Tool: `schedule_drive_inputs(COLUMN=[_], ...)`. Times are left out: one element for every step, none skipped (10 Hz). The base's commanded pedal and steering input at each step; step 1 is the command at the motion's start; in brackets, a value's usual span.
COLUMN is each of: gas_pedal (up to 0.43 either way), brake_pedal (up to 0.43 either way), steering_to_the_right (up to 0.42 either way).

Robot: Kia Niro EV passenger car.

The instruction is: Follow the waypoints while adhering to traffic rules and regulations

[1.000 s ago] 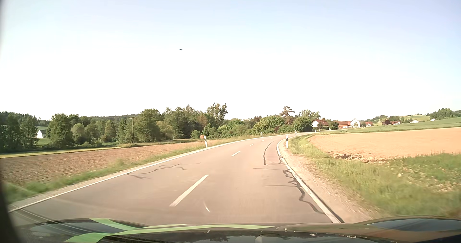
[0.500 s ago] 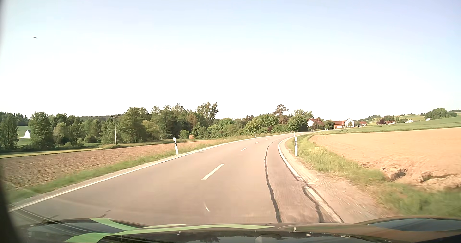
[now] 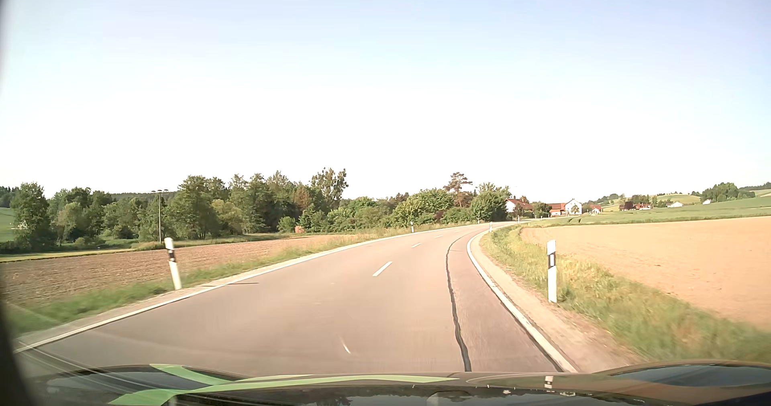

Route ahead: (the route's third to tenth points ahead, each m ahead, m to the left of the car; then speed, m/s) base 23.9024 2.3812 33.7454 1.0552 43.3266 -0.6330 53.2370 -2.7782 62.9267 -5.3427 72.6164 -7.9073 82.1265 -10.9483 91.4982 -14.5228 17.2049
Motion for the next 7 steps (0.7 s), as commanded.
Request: schedule_drive_inputs(gas_pedal=[0.138,0.138,0.138,0.138,0.138,0.138,0.138], brake_pedal=[0.000,0.000,0.000,0.000,0.000,0.000,0.000], steering_to_the_right=[0.025,0.025,0.025,0.024,0.023,0.023,0.023])
